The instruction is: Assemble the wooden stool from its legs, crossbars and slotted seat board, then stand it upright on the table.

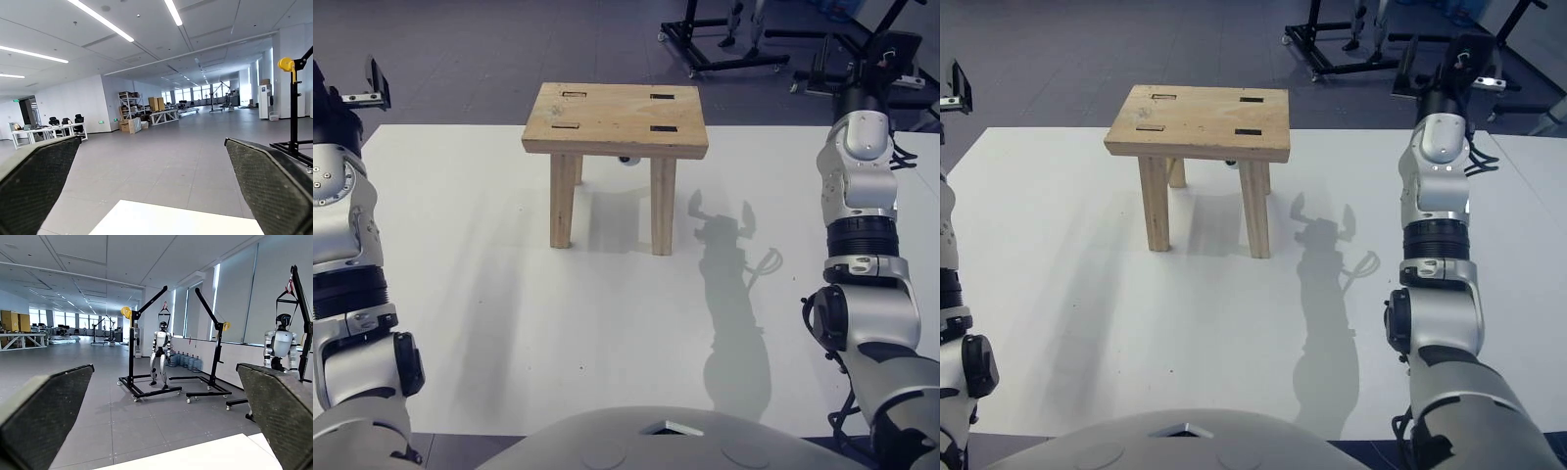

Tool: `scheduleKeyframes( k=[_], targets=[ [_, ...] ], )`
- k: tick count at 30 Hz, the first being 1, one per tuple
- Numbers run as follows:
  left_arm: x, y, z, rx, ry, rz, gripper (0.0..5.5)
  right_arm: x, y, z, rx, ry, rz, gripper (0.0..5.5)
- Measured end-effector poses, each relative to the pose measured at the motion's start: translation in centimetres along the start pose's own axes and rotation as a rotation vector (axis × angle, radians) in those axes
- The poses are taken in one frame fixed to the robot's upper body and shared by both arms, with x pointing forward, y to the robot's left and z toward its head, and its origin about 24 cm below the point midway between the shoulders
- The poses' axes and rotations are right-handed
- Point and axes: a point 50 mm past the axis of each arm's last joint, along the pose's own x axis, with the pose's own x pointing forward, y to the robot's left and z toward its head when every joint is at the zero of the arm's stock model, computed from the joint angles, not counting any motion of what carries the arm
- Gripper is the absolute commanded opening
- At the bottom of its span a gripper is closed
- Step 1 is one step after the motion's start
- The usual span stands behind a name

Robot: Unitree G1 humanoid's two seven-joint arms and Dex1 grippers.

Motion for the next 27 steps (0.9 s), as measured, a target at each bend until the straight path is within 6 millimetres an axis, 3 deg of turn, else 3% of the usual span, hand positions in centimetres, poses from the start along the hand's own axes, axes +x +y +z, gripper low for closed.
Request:
scheduleKeyframes(
  k=[27],
  targets=[
    [-0.33,-1.0,-0.62,-0.028,0.005,-0.012,5.4,-0.21,0.13,-0.63,0.0,0.004,-0.009,5.36]
  ],
)
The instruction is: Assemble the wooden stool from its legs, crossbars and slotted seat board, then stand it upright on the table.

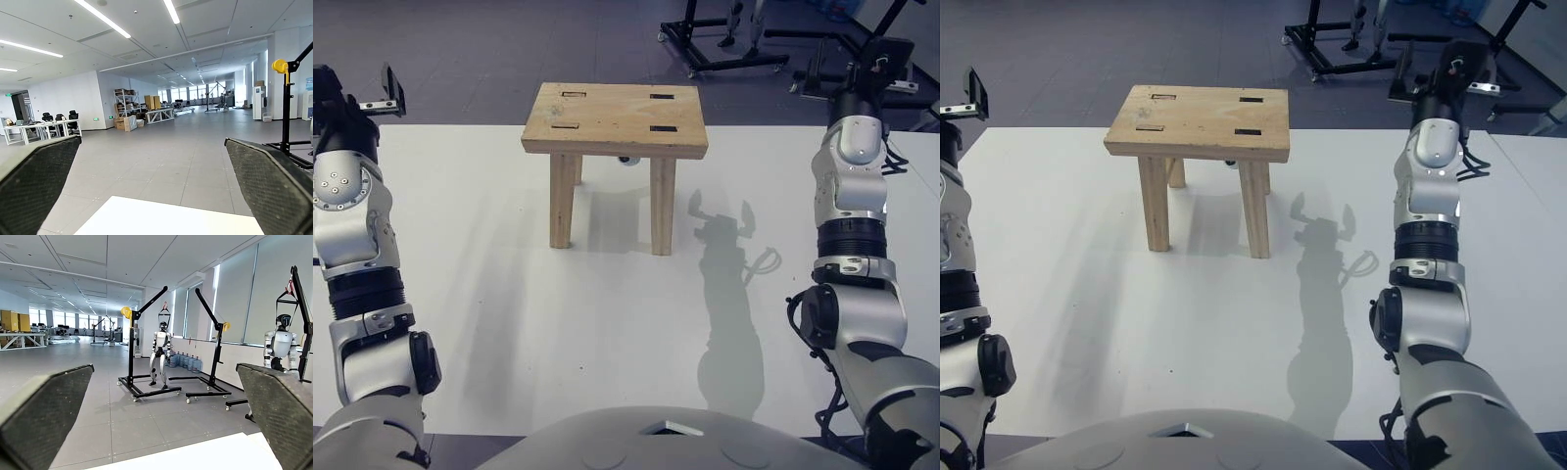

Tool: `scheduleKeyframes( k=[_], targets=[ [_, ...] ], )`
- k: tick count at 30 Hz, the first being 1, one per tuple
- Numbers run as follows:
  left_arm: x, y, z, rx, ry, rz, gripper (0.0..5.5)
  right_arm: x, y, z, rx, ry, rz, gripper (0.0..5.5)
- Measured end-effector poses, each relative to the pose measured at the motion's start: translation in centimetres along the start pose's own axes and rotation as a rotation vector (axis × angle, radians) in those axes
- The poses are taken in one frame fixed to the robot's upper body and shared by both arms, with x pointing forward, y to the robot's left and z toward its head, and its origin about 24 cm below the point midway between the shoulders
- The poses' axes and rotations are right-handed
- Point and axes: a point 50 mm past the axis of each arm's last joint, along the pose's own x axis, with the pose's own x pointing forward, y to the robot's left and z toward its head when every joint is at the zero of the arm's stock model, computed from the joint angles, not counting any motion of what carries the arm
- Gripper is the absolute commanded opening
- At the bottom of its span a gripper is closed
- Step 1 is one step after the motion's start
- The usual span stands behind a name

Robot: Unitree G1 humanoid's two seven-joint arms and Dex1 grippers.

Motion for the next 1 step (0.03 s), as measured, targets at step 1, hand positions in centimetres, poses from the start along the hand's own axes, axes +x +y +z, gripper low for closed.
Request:
scheduleKeyframes(
  k=[1],
  targets=[
    [0.0,-0.03,-0.02,-0.001,0.0,-0.001,5.4,-0.01,0.02,-0.02,0.002,0.001,-0.001,5.36]
  ],
)
